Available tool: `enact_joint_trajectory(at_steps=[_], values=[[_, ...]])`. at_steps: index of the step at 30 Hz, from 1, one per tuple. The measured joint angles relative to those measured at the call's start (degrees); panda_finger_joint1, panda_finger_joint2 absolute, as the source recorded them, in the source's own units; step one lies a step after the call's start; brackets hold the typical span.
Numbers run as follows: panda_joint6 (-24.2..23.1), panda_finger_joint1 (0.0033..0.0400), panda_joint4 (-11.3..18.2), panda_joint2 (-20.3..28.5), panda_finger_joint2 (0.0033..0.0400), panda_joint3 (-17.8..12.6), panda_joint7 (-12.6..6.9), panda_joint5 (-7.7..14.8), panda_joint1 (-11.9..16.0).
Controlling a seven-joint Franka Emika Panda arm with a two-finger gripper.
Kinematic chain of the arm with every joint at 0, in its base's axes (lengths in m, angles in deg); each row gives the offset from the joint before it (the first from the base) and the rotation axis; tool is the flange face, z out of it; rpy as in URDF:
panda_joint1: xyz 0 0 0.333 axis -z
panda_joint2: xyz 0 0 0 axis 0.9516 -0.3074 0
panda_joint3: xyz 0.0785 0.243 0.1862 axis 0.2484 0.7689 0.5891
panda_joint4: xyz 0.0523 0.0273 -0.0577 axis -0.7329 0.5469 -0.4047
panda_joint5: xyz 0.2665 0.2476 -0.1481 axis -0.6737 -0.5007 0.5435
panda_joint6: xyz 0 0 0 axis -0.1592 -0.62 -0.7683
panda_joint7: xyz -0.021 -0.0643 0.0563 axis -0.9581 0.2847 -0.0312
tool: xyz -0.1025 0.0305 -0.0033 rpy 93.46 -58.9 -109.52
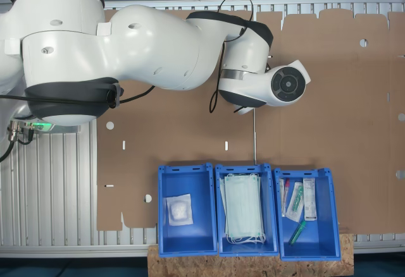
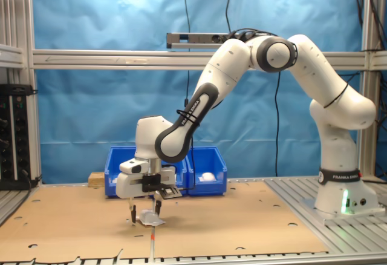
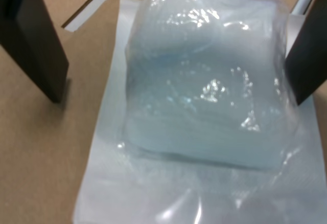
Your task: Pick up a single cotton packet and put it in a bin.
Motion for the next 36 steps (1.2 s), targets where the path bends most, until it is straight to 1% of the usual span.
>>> enact_joint_trajectory(at_steps=[34,35,36], values=[[0.00,0.0400,0.00,0.01,0.0400,0.00,0.00,0.00,0.00],[0.00,0.0333,0.00,0.01,0.0333,0.00,0.00,0.00,0.00],[0.00,0.0333,0.00,0.01,0.0333,0.00,0.00,0.00,0.00]])
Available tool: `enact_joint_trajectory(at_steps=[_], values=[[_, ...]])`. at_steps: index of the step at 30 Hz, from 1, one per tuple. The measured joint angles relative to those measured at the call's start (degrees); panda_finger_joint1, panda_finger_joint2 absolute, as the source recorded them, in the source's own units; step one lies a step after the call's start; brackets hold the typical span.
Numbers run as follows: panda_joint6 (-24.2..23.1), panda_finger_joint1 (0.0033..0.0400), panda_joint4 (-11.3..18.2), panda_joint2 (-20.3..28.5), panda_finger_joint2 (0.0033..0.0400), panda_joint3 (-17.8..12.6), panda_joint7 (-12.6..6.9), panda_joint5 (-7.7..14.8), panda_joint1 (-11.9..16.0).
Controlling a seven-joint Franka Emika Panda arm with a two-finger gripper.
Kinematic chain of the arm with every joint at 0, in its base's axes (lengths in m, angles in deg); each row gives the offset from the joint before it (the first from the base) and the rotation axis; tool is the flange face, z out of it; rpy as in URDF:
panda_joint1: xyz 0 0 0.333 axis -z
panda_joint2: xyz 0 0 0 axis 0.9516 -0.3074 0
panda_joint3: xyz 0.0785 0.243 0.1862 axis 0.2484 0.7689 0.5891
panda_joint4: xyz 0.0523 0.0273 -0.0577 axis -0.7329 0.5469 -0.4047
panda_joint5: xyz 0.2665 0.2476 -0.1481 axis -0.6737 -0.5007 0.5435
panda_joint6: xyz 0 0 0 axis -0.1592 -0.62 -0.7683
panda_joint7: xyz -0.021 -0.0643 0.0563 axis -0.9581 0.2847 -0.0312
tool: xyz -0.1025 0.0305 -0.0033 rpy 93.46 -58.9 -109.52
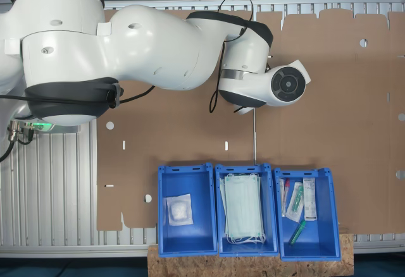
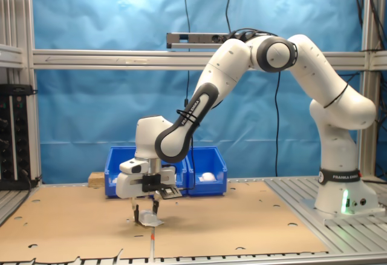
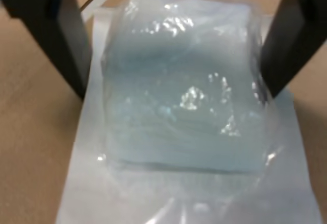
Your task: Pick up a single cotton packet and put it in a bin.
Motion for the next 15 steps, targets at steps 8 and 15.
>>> enact_joint_trajectory(at_steps=[8,15], values=[[0.00,0.0252,0.00,0.00,0.0252,0.00,0.00,0.00,0.00],[0.00,0.0155,0.00,0.00,0.0155,0.00,0.00,0.00,0.00]])
